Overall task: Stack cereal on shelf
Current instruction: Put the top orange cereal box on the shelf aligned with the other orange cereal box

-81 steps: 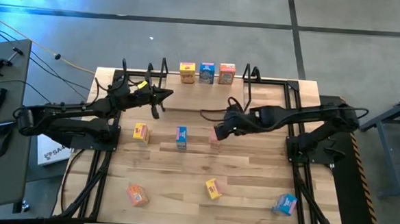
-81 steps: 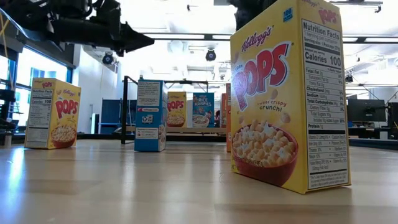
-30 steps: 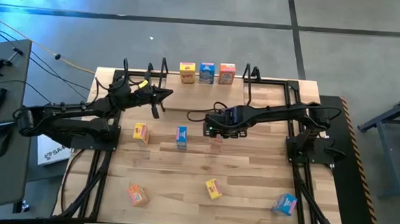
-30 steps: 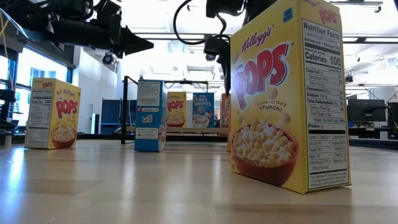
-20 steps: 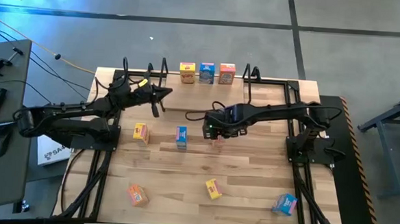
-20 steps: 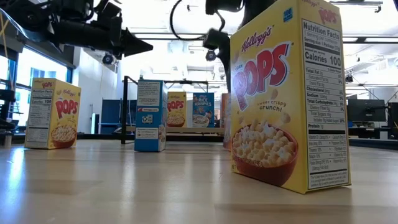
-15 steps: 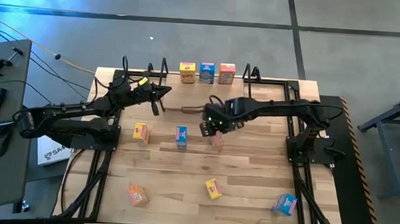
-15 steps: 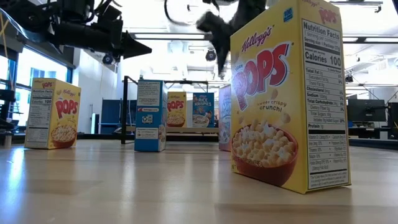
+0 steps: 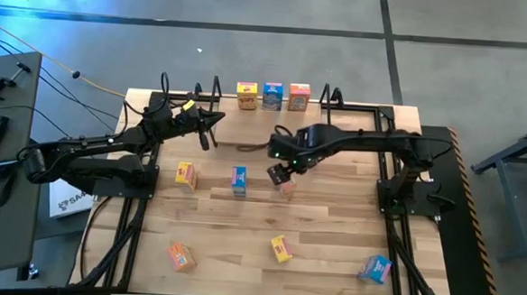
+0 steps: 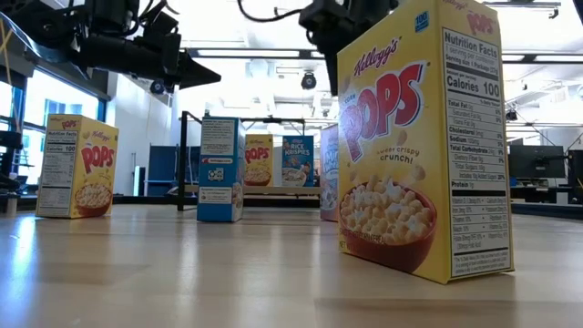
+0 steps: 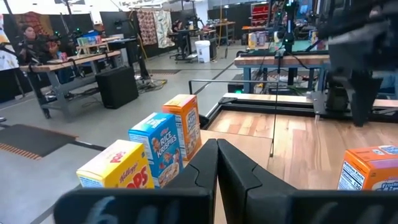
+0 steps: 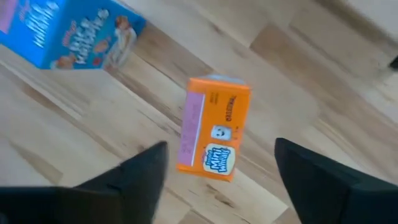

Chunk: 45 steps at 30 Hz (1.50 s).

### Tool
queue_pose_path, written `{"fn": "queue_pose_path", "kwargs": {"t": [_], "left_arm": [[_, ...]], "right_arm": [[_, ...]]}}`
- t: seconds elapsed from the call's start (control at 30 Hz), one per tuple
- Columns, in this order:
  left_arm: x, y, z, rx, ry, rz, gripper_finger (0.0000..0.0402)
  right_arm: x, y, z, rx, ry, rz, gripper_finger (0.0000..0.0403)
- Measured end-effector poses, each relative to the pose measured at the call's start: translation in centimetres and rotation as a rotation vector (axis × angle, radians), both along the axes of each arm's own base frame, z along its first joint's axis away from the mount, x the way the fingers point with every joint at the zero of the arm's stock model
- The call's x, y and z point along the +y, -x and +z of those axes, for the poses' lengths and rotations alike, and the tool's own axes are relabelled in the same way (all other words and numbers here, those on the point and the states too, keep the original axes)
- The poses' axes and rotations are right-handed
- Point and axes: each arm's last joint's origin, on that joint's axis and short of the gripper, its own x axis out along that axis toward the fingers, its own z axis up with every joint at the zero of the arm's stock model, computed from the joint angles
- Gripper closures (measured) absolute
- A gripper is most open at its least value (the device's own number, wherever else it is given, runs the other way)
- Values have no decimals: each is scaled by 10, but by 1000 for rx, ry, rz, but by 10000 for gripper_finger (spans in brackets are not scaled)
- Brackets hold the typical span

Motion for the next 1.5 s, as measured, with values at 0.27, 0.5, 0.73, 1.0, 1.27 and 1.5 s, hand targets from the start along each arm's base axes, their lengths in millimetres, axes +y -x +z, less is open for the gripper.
{"fn": "queue_pose_path", "kwargs": {"t": [0.27, 0.5, 0.73, 1.0, 1.27, 1.5], "left_arm": [[0, 0, 0, 1, -1, -1, 401], [0, 0, -1, 6, 1, 0, 401], [0, 0, -1, 8, 2, 0, 401], [0, 0, -1, 9, -1, 0, 401], [0, 0, -1, 10, -3, 0, 401], [0, 0, -1, 13, -2, 0, 401]], "right_arm": [[5, -14, -30, 90, -16, -39, 71], [2, -18, -41, 120, -12, -62, 78], [1, -20, -40, 99, 15, -67, 142], [1, -24, -40, 62, 15, -44, 201], [-1, -24, -40, 61, 13, -1, 217], [-11, -25, -30, 14, -34, 103, 219]]}}
